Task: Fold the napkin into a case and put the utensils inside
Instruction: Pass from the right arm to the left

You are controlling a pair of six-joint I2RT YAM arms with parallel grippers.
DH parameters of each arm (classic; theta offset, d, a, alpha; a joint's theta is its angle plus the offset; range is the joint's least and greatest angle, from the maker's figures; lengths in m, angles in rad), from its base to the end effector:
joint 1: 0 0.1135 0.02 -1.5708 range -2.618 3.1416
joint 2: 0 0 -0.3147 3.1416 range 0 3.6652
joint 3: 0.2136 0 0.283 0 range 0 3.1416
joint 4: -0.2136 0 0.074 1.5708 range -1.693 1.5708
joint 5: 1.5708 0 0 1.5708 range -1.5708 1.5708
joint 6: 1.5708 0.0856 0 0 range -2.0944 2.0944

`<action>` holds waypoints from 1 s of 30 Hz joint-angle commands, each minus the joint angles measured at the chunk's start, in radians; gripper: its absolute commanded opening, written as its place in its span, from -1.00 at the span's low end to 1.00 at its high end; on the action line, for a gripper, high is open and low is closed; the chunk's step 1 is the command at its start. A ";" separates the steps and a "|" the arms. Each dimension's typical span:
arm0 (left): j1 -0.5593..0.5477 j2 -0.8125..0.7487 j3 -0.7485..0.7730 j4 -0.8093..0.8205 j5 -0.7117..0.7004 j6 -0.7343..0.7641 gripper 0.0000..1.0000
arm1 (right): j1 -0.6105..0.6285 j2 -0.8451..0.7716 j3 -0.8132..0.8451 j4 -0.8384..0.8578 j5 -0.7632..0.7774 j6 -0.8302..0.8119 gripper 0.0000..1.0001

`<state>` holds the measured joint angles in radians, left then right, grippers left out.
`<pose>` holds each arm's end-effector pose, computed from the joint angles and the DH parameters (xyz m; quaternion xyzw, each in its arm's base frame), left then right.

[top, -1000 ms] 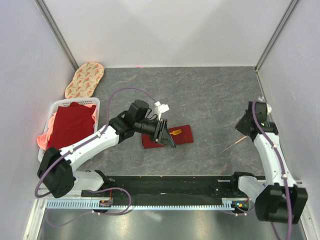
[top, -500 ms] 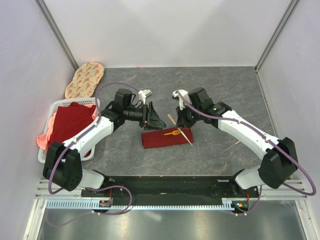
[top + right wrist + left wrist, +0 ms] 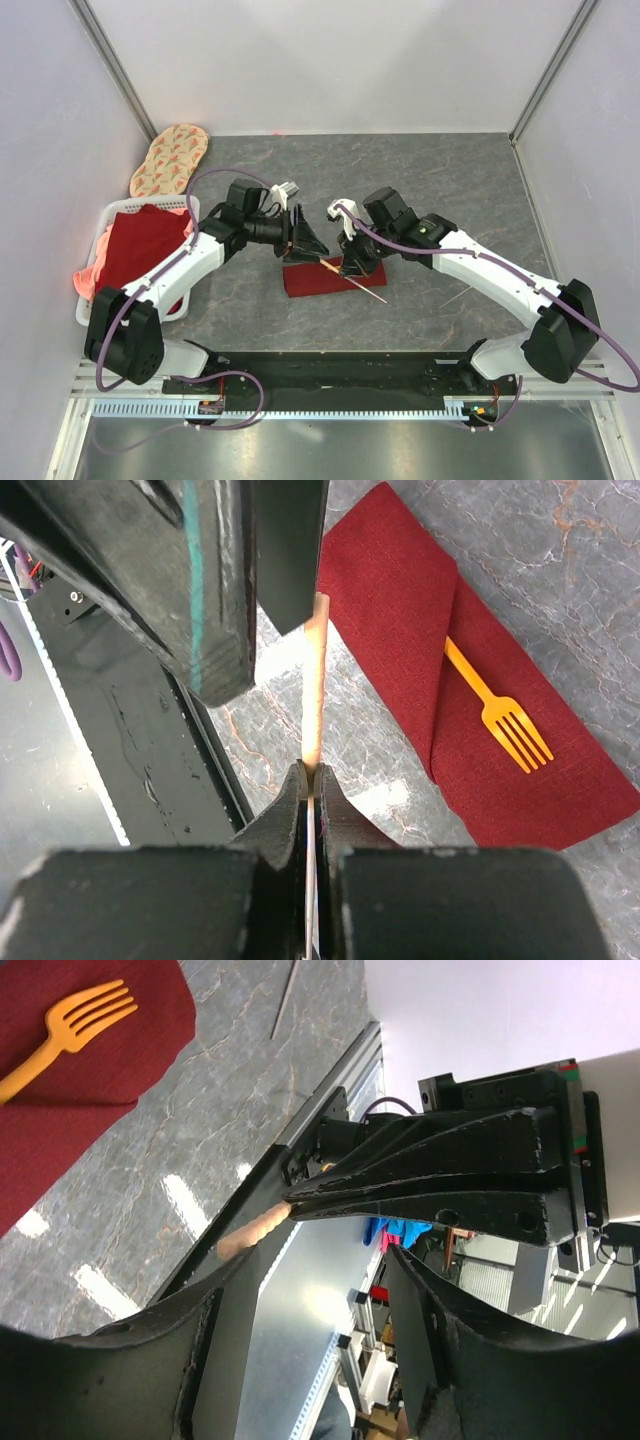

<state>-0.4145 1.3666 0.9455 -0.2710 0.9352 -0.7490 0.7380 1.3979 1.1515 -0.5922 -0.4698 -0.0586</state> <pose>0.2736 -0.1956 0.2837 0.0546 0.8285 -0.5495 0.0931 0.2323 0.2636 0.3024 -0.4290 0.8047 0.3209 0.2558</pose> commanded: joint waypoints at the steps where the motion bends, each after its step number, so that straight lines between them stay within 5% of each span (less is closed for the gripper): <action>1: 0.002 -0.043 0.087 -0.072 -0.027 0.045 0.25 | 0.011 -0.042 -0.026 0.008 -0.021 -0.015 -1.00; 10: 0.048 0.017 0.148 -0.242 -0.101 0.180 0.26 | 0.018 -0.034 -0.038 0.006 0.002 -0.014 -1.00; 14: 0.048 0.097 0.144 -0.290 -0.023 0.249 0.28 | 0.023 -0.039 -0.027 0.006 0.002 -0.018 -1.00; 30: -0.018 0.143 0.087 -0.162 0.054 0.148 0.13 | 0.026 0.009 0.013 0.035 0.023 -0.020 -1.00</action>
<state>-0.4088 1.5066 1.0546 -0.5049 0.9318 -0.5632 0.7620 1.3968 1.1183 -0.5930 -0.4496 -0.0586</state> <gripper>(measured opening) 0.595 0.018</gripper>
